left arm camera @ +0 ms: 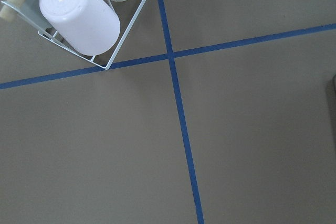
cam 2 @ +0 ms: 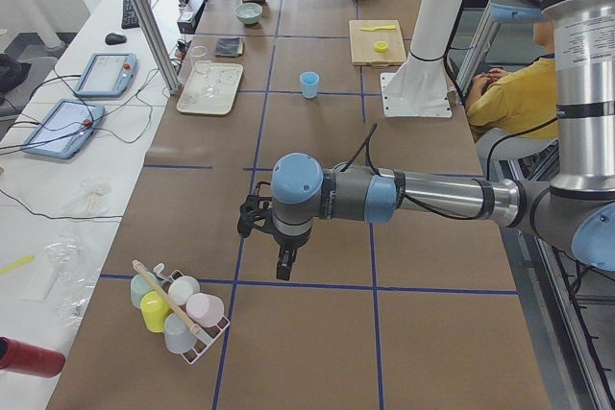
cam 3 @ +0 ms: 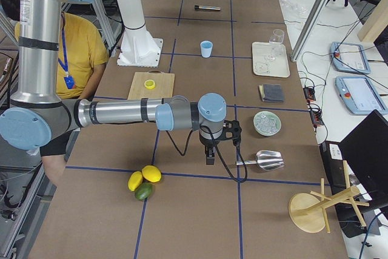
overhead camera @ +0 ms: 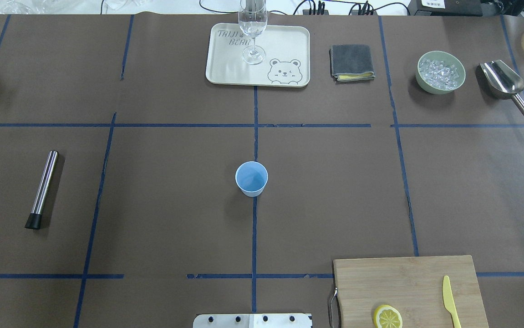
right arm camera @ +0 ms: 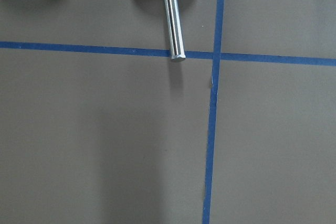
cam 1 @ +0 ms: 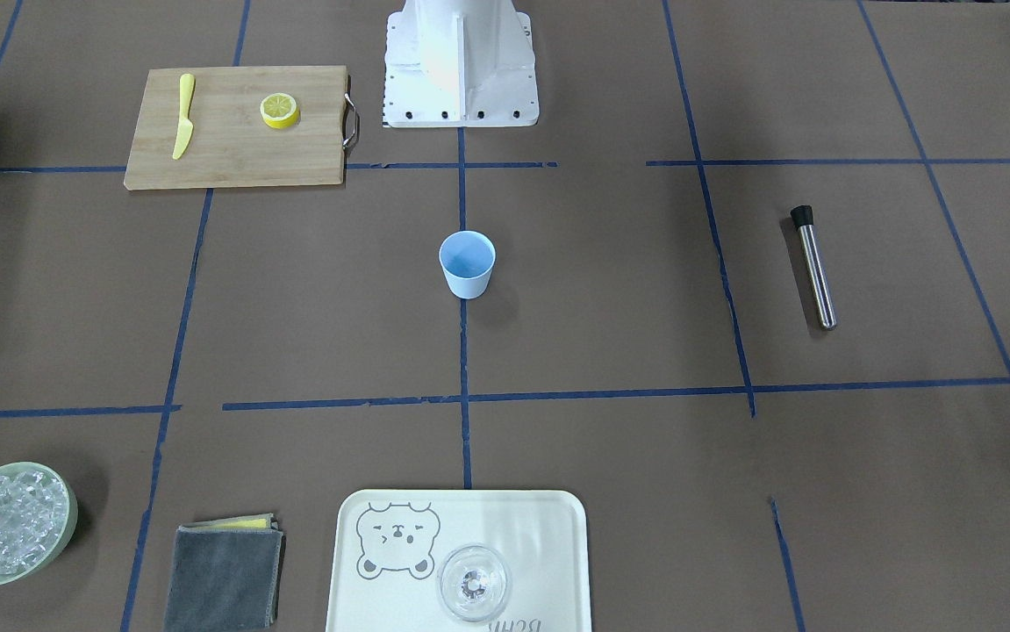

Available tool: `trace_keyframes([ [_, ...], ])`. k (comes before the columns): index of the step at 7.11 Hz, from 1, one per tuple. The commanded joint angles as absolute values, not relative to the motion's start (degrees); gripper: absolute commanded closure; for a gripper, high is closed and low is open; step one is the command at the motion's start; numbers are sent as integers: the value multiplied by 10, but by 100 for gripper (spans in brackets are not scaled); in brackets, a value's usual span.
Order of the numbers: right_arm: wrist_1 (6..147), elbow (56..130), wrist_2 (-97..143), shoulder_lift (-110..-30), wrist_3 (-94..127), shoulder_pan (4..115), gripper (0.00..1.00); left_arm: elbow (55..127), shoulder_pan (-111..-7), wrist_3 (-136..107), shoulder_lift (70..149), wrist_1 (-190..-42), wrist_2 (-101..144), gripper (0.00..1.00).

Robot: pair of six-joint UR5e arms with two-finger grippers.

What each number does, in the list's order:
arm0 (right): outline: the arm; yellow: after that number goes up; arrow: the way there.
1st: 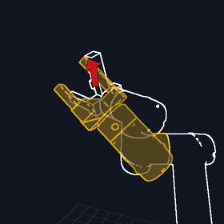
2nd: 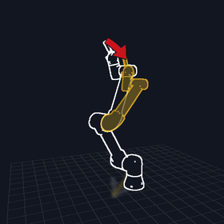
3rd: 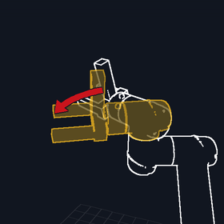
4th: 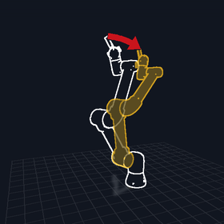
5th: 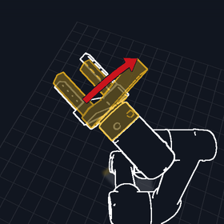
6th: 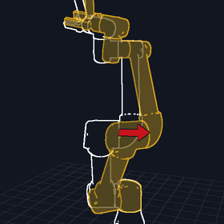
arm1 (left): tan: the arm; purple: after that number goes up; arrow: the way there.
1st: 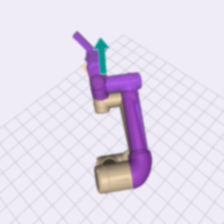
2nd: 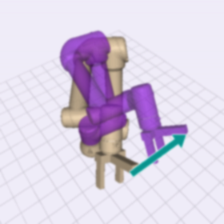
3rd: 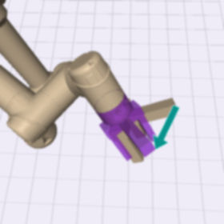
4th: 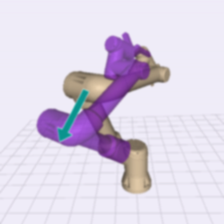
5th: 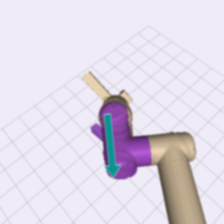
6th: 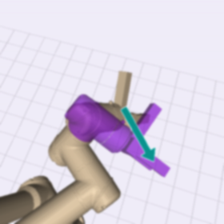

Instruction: Squeeze lemon into cup

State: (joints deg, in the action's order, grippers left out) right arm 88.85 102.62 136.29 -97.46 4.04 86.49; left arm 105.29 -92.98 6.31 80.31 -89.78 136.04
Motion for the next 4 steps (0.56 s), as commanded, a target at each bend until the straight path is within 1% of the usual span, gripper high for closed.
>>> trace_keyframes([
  [1, 891, 1027, 1369, -978, 41, 862, 0, 1055, -911, 62, 808, -895, 1362, 0],
  [4, 888, 1028, 1375, -978, 40, 839, 0, 1056, -908, 65, 808, -897, 1360, 0],
])
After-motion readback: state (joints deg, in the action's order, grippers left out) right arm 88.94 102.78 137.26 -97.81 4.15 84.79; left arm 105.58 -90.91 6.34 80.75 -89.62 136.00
